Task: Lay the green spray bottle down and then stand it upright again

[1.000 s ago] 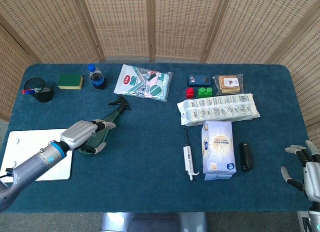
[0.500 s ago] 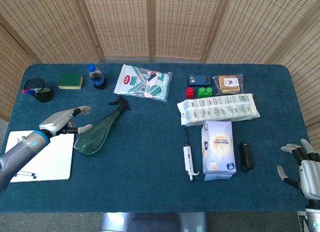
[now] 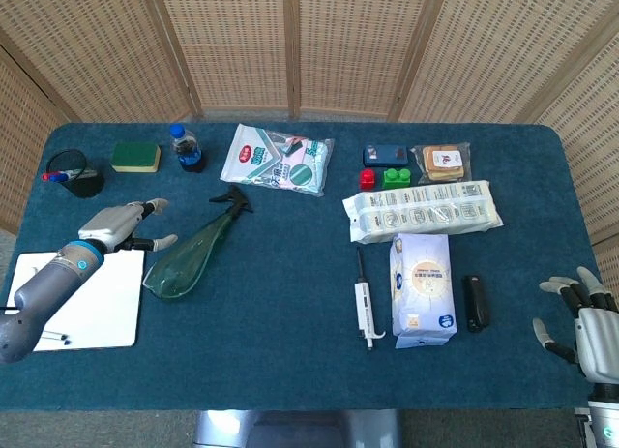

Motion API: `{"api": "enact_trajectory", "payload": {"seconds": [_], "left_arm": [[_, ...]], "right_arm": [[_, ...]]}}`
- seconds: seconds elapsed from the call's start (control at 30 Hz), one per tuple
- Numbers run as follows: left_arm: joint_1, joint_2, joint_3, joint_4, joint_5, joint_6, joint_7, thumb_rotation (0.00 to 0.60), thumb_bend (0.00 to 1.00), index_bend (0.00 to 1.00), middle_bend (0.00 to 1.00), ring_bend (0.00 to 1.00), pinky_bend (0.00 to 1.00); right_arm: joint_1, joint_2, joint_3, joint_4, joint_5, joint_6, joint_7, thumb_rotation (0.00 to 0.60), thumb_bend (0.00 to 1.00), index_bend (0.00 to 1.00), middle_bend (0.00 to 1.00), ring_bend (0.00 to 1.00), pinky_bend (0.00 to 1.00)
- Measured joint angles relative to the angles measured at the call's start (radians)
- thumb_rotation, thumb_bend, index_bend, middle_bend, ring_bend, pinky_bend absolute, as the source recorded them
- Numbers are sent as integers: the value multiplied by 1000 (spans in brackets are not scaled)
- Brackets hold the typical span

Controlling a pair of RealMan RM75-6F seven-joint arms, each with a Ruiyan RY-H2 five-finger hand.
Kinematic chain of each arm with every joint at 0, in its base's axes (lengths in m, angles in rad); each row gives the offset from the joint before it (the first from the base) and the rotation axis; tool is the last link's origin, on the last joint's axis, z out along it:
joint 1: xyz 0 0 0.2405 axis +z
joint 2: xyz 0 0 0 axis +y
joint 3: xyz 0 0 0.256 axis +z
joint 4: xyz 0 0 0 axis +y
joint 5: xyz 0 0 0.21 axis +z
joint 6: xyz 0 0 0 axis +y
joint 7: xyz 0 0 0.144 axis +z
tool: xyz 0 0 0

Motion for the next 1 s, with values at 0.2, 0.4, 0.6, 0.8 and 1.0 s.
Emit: {"api": "enact_trajectory", "payload": {"seconds": [0.2,0.4,0.6,0.8,1.0], "left_arm": [[-112,-75,76,-4,-212,106,228,198,302,88,179,131,444],[-190,-183,106,-7,-407,189,365,197,302,74,169,123,457],[-216,-254,105,5,-501,192,408,199,302,65,165,115,462],[-205,-290,101,12,-529,189,416,197,302,55,156,101,463],[-192,-306,101,16,-535,191,426,198,301,59,154,96,468]], "right_arm": [[-3,-2,-2,7,1,2,10,600,376,312,296,93,180],[-5,1,-1,12,0,6,23,600,376,312,296,93,180],[-11,3,-2,16,2,10,40,600,378,312,296,93,180],[-11,5,-3,24,1,7,60,600,377,311,297,94,180],[-13,7,-3,27,0,9,72,600,376,311,296,93,180]]}}
